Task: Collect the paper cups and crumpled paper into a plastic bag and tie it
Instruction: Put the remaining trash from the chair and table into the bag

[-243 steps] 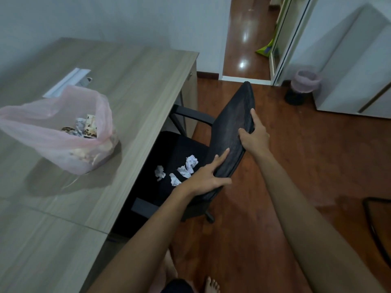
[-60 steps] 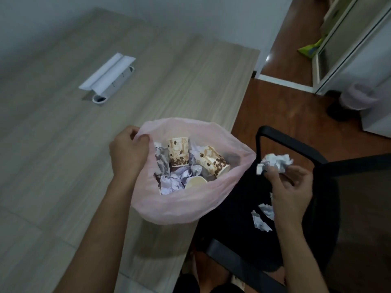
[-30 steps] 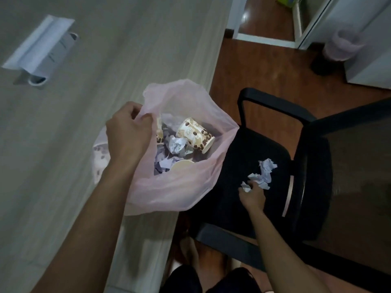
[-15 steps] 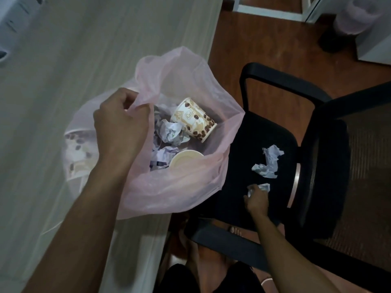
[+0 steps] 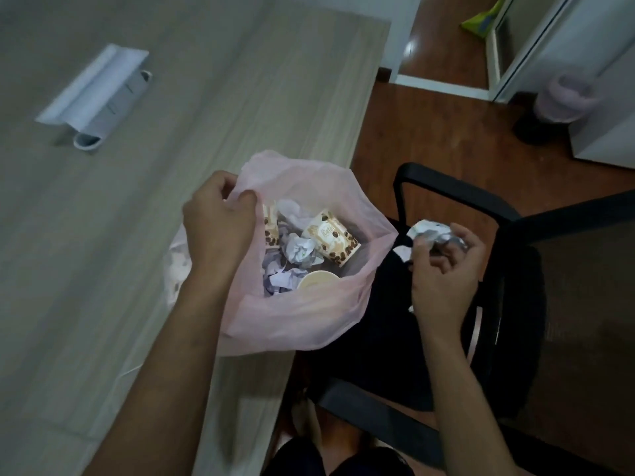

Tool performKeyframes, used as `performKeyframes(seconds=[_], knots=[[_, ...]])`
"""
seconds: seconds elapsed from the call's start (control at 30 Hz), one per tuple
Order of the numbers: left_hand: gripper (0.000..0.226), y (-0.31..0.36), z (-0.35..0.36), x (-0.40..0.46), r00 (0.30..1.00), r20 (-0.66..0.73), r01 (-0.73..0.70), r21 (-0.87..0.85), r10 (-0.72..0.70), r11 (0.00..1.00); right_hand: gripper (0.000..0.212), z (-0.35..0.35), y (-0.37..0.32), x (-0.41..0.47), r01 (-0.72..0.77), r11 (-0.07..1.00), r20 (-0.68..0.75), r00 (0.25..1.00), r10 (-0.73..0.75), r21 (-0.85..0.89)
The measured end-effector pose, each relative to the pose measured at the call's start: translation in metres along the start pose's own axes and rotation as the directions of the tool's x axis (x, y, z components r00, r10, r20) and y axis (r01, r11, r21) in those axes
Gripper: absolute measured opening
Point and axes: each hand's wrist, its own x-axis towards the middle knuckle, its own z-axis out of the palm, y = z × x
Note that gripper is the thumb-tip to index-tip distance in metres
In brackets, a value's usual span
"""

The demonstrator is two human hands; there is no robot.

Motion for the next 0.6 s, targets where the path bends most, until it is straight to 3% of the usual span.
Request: performKeyframes(seconds=[0.1, 0.17, 0.2, 0.27, 0.3, 0.33, 0.37, 0.43, 0.6], knots=[[0.005, 0.007, -0.008, 0.001, 0.999, -0.019, 0.030, -0.021, -0.030, 0.999, 0.038, 0.017, -0.044, -0.006, 0.140, 0.990, 0.070, 0.987, -0.142, 0.030], [0.005, 0.012, -0.013, 0.002, 0.999, -0.020, 0.046, -0.026, -0.047, 0.999, 0.038, 0.034, -0.055, -0.011, 0.209, 0.976, 0.244, 0.952, -0.187, -0.067], [0.005, 0.015, -0.014, 0.003, 0.998, -0.017, 0.056, -0.029, -0.057, 0.998, 0.039, 0.043, -0.058, -0.013, 0.240, 0.963, 0.378, 0.908, -0.178, -0.125], [0.005, 0.018, -0.014, 0.006, 0.998, -0.016, 0.061, -0.036, -0.062, 0.997, 0.042, 0.057, -0.058, -0.016, 0.310, 0.913, 0.676, 0.735, -0.052, -0.267], [0.005, 0.020, -0.014, 0.007, 0.998, -0.015, 0.054, -0.036, -0.055, 0.998, 0.042, 0.061, -0.057, -0.017, 0.360, 0.872, 0.770, 0.638, 0.029, -0.331], [0.006, 0.020, -0.013, 0.008, 0.999, -0.012, 0.047, -0.035, -0.048, 0.998, 0.037, 0.063, -0.054, -0.017, 0.398, 0.843, 0.806, 0.589, 0.067, -0.361], [0.007, 0.020, -0.012, 0.010, 0.999, -0.005, 0.044, -0.032, -0.044, 0.999, 0.031, 0.063, -0.053, -0.017, 0.408, 0.842, 0.802, 0.595, 0.049, -0.354], [0.008, 0.020, -0.008, 0.012, 0.999, 0.011, 0.049, -0.031, -0.049, 0.998, 0.020, 0.057, -0.053, -0.015, 0.375, 0.878, 0.721, 0.691, -0.051, -0.298], [0.010, 0.020, 0.007, 0.014, 0.998, 0.053, 0.036, 0.000, -0.036, 0.999, 0.012, 0.018, -0.041, 0.002, 0.273, 0.926, 0.357, 0.919, -0.170, -0.261]])
